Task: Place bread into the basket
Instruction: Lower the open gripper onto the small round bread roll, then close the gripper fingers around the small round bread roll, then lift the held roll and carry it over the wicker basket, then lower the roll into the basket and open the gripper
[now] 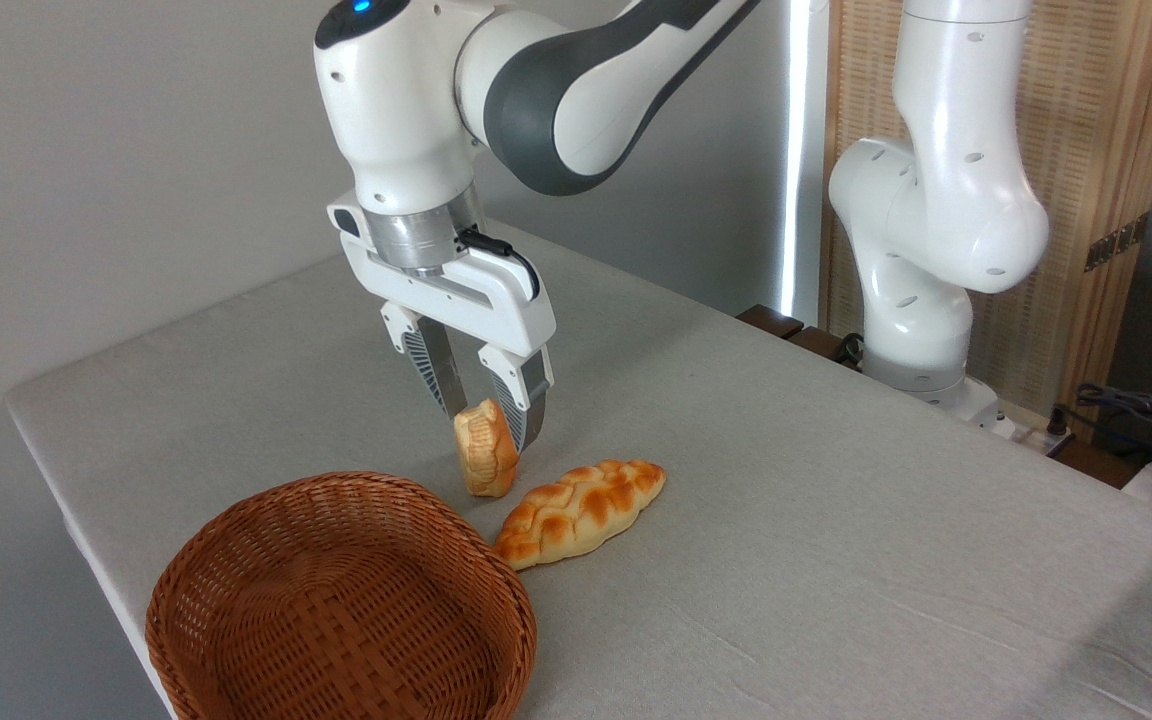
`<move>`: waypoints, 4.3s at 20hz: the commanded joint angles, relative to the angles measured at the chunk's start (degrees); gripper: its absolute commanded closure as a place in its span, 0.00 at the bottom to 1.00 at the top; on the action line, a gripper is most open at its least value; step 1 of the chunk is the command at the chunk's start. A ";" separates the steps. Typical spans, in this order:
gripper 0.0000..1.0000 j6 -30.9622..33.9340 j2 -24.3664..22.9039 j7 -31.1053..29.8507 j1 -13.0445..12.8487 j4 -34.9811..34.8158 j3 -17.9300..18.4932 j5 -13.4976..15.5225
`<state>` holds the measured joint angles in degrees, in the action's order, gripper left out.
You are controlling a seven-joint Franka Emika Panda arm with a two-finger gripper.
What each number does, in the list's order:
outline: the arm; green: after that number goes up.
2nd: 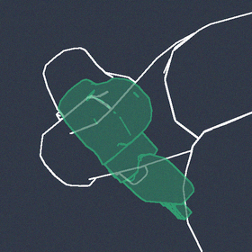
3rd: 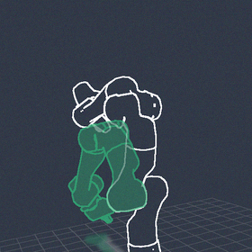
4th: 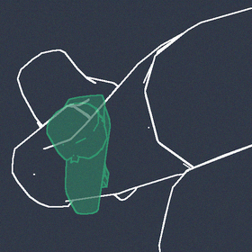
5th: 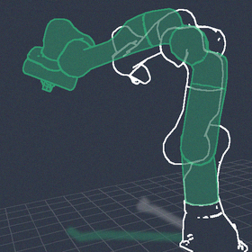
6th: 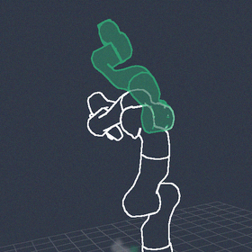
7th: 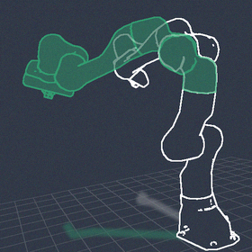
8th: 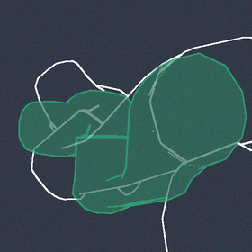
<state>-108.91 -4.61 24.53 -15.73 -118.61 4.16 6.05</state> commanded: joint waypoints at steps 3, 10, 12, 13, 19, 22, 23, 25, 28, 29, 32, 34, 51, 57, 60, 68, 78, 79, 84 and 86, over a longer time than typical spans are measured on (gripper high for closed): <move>0.00 -0.78 0.74 -0.88 -2.37 -1.36 0.24 -2.89; 0.37 -2.71 2.42 -0.80 -3.25 -1.10 0.06 -2.97; 0.53 -2.71 2.68 -0.71 -3.25 -1.01 0.15 -2.97; 0.56 -2.71 2.59 -0.71 -3.25 -1.01 0.15 -2.97; 0.56 -2.71 2.59 -0.80 -3.25 -0.74 0.15 -2.97; 0.56 -2.80 2.59 -0.71 -3.25 -0.66 0.15 -2.97; 0.56 -3.15 2.59 -0.71 -3.25 -0.66 0.15 -3.06; 0.56 -3.50 2.59 -0.71 -3.25 -0.57 0.06 -3.41; 0.65 -3.42 2.59 -0.71 -3.25 -0.66 0.06 -3.50; 0.68 -3.42 2.59 -0.71 -3.25 -0.66 0.15 -3.50; 0.68 -3.42 2.59 -0.71 -3.25 -0.66 0.15 -3.50; 0.68 -3.42 2.51 -0.71 -3.25 -0.57 0.15 -3.50; 0.64 3.44 2.06 -0.80 -2.46 12.34 1.12 -2.36; 0.61 -3.92 3.64 -0.62 -2.28 12.79 3.49 -2.36; 0.60 -9.46 5.14 -0.53 -2.28 12.79 5.07 -2.36; 0.00 -17.74 8.92 -0.36 -2.28 12.70 5.07 -3.24; 0.00 -16.95 8.48 -0.27 -2.37 12.70 4.98 -3.15; 0.00 -16.87 8.05 -0.36 -2.37 12.70 5.07 -3.15; 0.00 -8.28 3.39 2.70 -2.29 13.14 5.25 -3.24; 0.00 -3.53 2.60 6.92 -2.37 13.14 6.82 -3.15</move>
<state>-119.07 0.50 26.42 -17.70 -105.42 8.88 3.83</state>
